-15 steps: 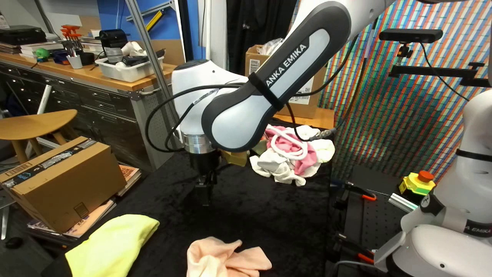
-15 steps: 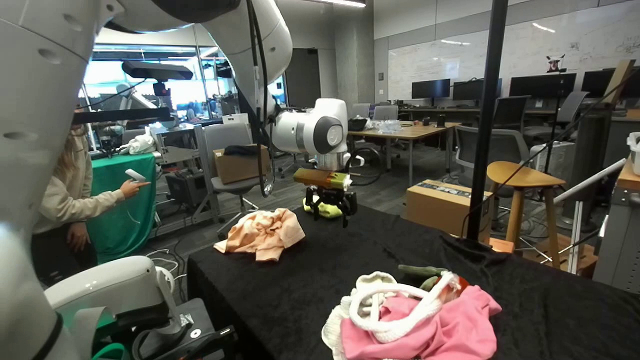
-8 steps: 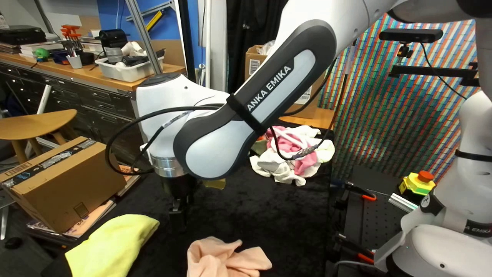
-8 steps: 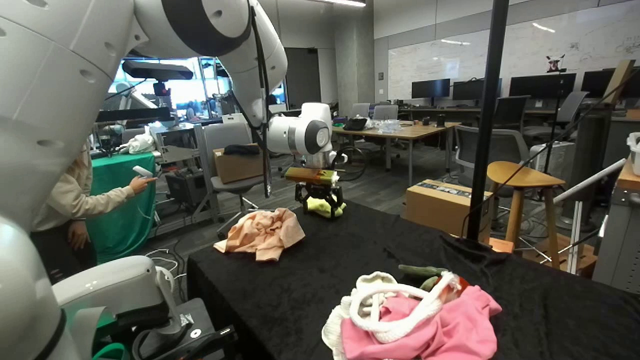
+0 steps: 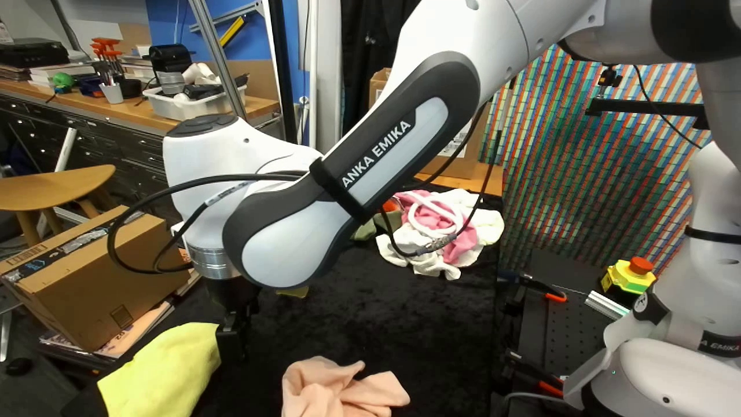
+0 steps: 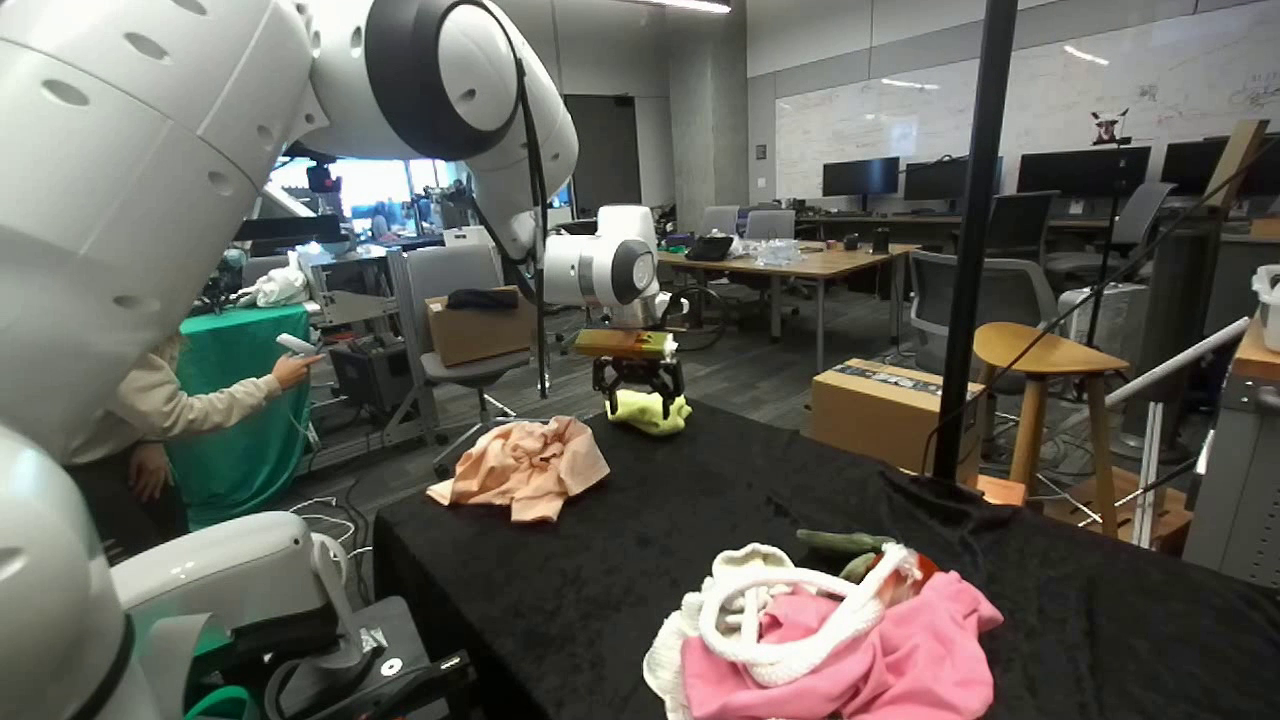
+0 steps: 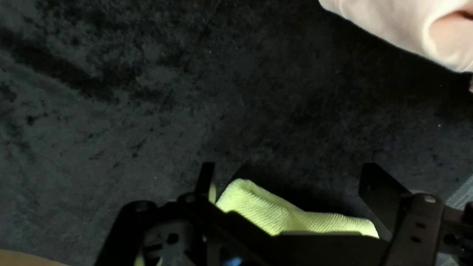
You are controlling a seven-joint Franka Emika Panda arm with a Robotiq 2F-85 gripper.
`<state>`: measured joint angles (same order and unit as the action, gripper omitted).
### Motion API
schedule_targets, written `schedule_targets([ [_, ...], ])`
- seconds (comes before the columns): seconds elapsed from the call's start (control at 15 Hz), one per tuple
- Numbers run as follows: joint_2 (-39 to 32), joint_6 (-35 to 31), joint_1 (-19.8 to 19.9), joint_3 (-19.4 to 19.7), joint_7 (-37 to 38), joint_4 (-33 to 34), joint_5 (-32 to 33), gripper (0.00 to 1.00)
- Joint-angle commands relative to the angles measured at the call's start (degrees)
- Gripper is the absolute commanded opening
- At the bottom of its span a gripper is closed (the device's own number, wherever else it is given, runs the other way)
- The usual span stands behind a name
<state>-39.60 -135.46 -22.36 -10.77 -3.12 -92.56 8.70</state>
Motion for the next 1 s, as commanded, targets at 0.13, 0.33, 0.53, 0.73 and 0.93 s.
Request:
schedule_targets([
  [0.13, -5.3, 0.6, -1.7, 0.4, 0.3, 8.3, 1.4, 1.0],
  [0.33, -7.7, 0.7, -2.6, 0.5, 0.2, 11.6, 1.5, 1.0],
  [0.53, -10.0, 1.2, -3.5, 0.4, 0.0, 15.1, 1.3, 1.0],
  [0.73, -11.7, 1.6, -4.2, 0.5, -0.1, 18.2, 1.1, 1.0],
  [0.93, -13.1, 2.1, -4.7, 0.7, -0.3, 20.7, 1.2, 1.0],
])
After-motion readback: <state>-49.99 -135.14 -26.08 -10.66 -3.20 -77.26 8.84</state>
